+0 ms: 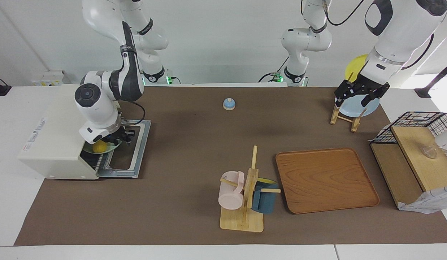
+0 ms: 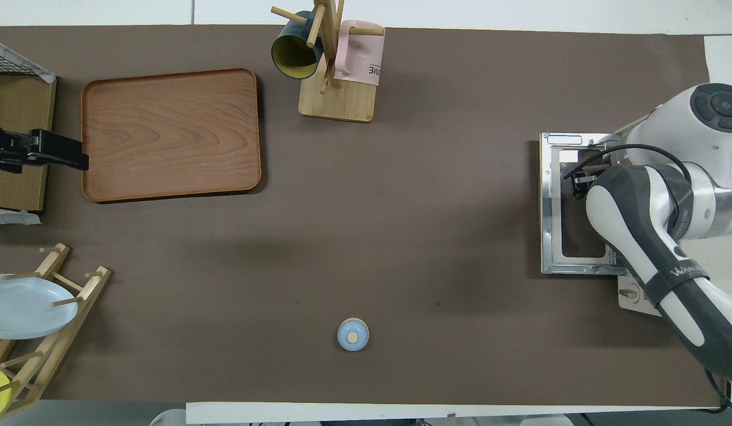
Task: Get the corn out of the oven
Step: 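Slide the green plate with corn out of the oven with the right gripper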
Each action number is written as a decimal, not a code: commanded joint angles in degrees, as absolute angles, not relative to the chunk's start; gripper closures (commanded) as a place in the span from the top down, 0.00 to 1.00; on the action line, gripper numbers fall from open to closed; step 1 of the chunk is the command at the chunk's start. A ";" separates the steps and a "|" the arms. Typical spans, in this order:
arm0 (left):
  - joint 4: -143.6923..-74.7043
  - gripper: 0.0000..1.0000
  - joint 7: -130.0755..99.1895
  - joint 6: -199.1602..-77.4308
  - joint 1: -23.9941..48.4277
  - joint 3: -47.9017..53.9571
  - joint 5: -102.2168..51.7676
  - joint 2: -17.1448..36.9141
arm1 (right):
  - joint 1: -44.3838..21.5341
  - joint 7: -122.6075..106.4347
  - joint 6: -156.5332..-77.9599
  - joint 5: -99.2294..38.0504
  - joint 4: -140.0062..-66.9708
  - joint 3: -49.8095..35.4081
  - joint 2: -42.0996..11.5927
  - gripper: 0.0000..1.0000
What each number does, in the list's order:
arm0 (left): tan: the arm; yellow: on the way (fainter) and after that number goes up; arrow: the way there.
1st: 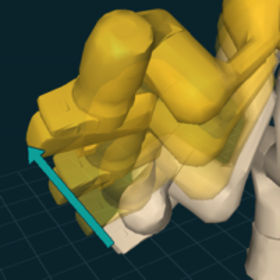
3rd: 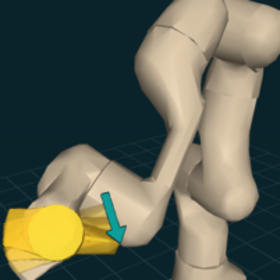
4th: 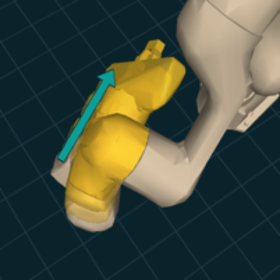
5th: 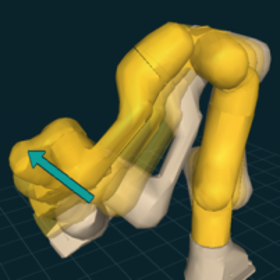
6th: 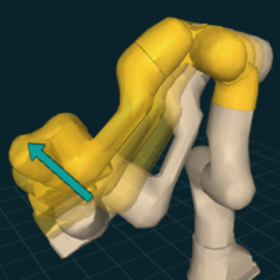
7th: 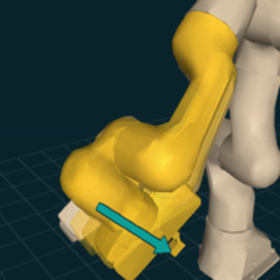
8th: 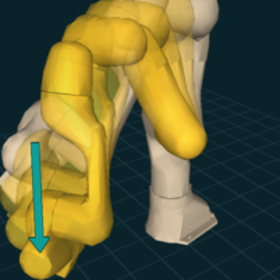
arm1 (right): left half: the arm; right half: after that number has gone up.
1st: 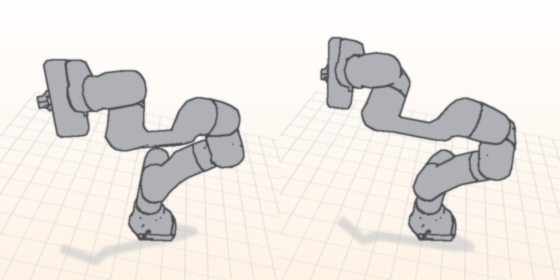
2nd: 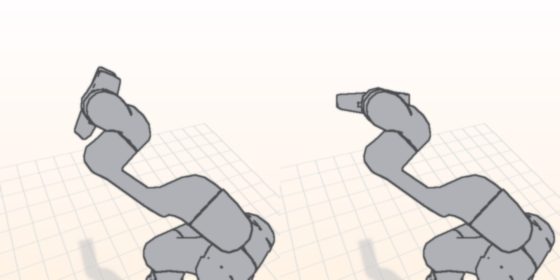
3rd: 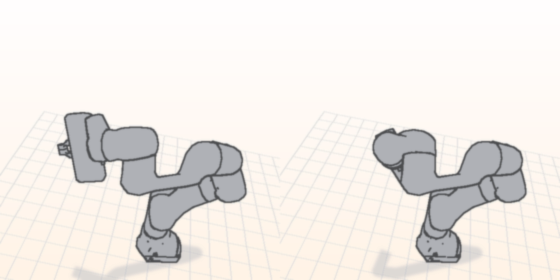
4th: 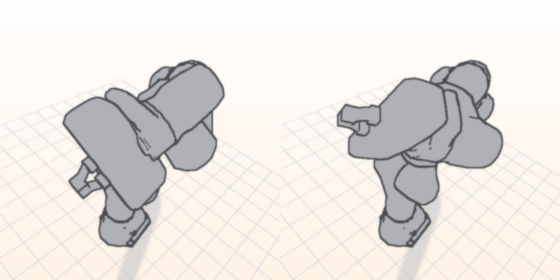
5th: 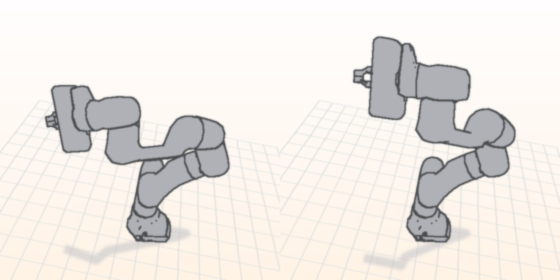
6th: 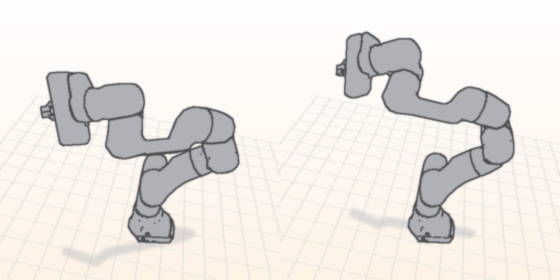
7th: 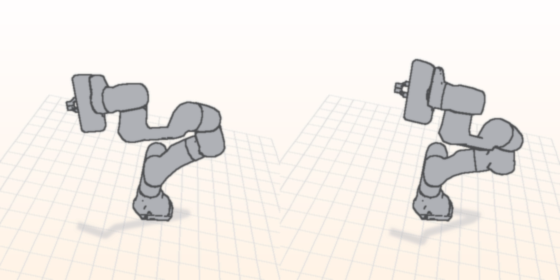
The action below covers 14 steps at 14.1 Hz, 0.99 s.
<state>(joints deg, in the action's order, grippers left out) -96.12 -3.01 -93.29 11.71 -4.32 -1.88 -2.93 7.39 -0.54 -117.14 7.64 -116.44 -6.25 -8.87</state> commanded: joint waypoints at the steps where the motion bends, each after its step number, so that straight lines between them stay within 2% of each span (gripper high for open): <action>1: -94.92 1.00 -2.02 -92.55 11.16 -4.22 -2.81 -2.37 | 6.95 -4.39 -115.94 9.56 -117.25 -6.59 -7.47 0.00; 4: -94.92 1.00 -2.02 -92.55 11.16 -4.22 -2.81 -2.37 | 0.73 -0.65 -107.00 10.99 -108.50 -6.59 -9.74 0.00; 7: -94.92 1.00 -2.02 -92.55 11.16 -4.22 -2.81 -2.37 | -10.68 11.47 -100.31 10.99 -99.70 -6.59 -12.99 0.00; 9: -94.92 1.00 -2.02 -92.55 11.16 -4.22 -2.81 -2.37 | -18.59 22.36 -94.69 10.73 -89.53 -6.59 -19.48 0.00; 11: -94.92 1.00 -2.02 -92.55 11.16 -4.22 -2.81 -2.37 | -26.77 33.26 -90.19 10.28 -77.75 -6.68 -28.26 0.00; 14: -94.92 1.00 -2.02 -92.55 11.16 -4.22 -2.81 -2.37 | -35.13 46.89 -91.57 7.05 -65.34 -7.21 -38.81 0.00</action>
<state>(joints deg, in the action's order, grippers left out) -96.12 -3.01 -93.29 11.71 -4.32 -1.88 -2.93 -32.38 40.68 -93.42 9.19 -77.80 -7.05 -29.22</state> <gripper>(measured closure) 0.000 0.974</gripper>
